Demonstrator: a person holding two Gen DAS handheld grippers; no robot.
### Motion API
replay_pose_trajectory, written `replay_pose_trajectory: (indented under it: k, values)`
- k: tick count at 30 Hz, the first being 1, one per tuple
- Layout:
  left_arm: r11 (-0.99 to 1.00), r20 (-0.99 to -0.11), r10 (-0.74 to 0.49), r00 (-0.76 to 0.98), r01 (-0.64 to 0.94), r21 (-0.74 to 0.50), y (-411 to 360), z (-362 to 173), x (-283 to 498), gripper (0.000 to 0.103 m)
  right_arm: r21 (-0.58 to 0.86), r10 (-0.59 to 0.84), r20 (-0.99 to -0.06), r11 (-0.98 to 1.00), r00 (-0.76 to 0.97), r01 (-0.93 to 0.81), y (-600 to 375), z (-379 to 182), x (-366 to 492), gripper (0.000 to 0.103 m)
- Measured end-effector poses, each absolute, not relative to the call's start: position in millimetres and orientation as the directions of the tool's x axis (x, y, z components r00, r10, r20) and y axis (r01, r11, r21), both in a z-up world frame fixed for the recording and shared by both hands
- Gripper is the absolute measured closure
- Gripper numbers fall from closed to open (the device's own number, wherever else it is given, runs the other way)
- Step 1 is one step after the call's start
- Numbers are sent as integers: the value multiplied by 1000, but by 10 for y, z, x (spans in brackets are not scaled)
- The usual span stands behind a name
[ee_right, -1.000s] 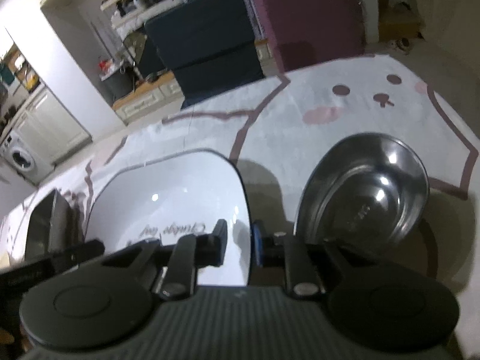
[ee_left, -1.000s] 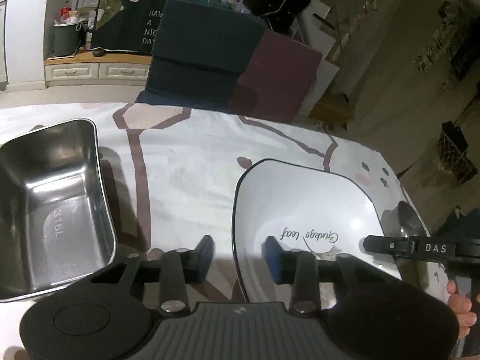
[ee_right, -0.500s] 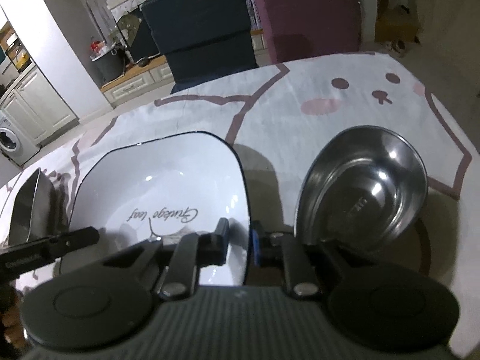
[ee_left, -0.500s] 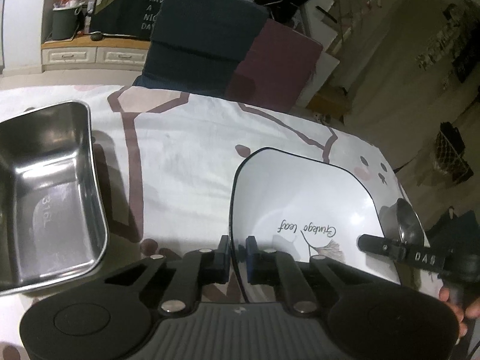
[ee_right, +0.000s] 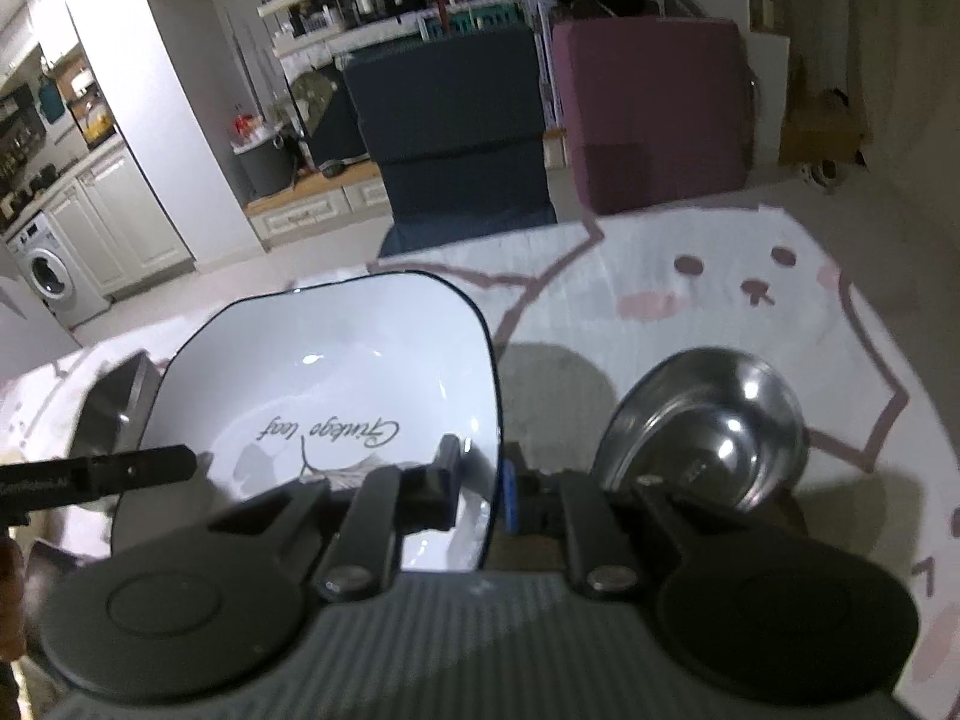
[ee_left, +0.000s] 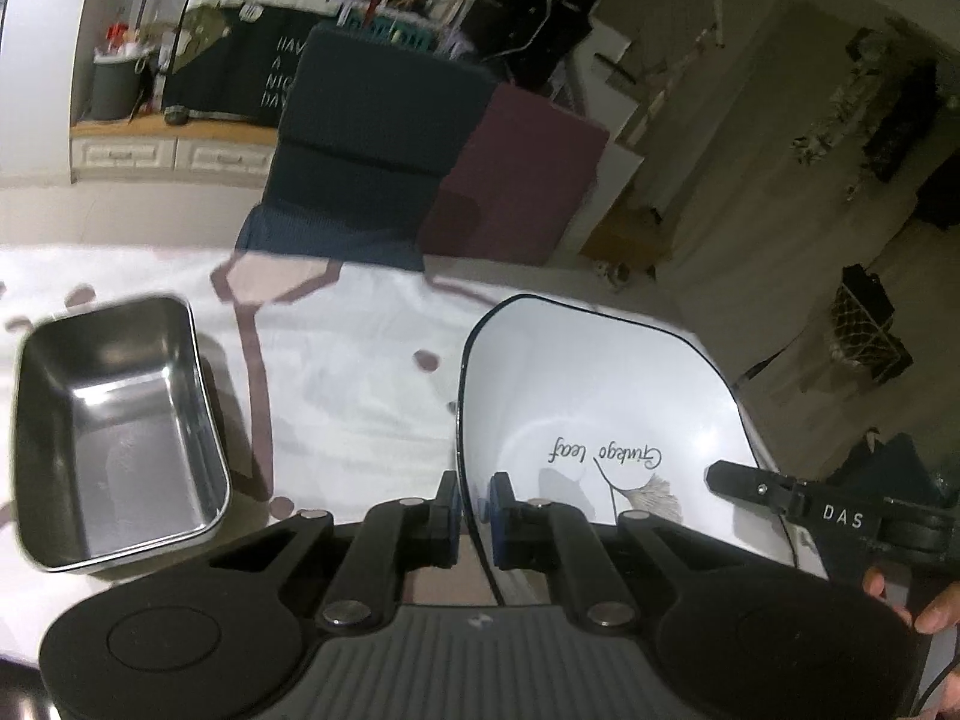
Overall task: Organize plates and bowls
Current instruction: 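Lift the white plate with both grippers and carry it across the table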
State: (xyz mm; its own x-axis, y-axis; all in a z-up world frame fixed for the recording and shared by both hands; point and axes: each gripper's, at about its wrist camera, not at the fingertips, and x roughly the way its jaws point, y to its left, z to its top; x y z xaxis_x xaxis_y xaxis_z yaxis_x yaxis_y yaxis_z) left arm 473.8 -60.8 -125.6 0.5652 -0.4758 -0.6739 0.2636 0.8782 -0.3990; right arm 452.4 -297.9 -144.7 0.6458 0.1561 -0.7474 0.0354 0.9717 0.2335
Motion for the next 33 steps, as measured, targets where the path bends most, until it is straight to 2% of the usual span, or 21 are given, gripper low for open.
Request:
replay_pose_trajectory:
  k: [4, 8, 13, 19, 33]
  values:
    - [872, -643, -486, 592, 278, -403, -608, -889, 4463, 94, 245, 163, -713, 969, 681, 24, -3017, -1154, 4311, 87]
    - [879, -628, -476, 615, 314, -358, -661, -490, 4090, 94, 277, 183, -672, 961, 718, 14, -3089, -829, 3996, 87]
    - [878, -625, -479, 617, 346, -331, -708, -239, 3582, 94, 319, 211, -645, 948, 735, 9, -3197, -556, 3533, 87]
    - [867, -658, -498, 564, 318, -384, -654, -494, 3133, 94, 331, 226, -670, 944, 707, 11, -3221, -582, 3033, 87]
    - [893, -806, -448, 387, 169, -416, -504, -1335, 2828, 94, 257, 221, -846, 966, 484, 9, -2947, -1296, 2822, 86]
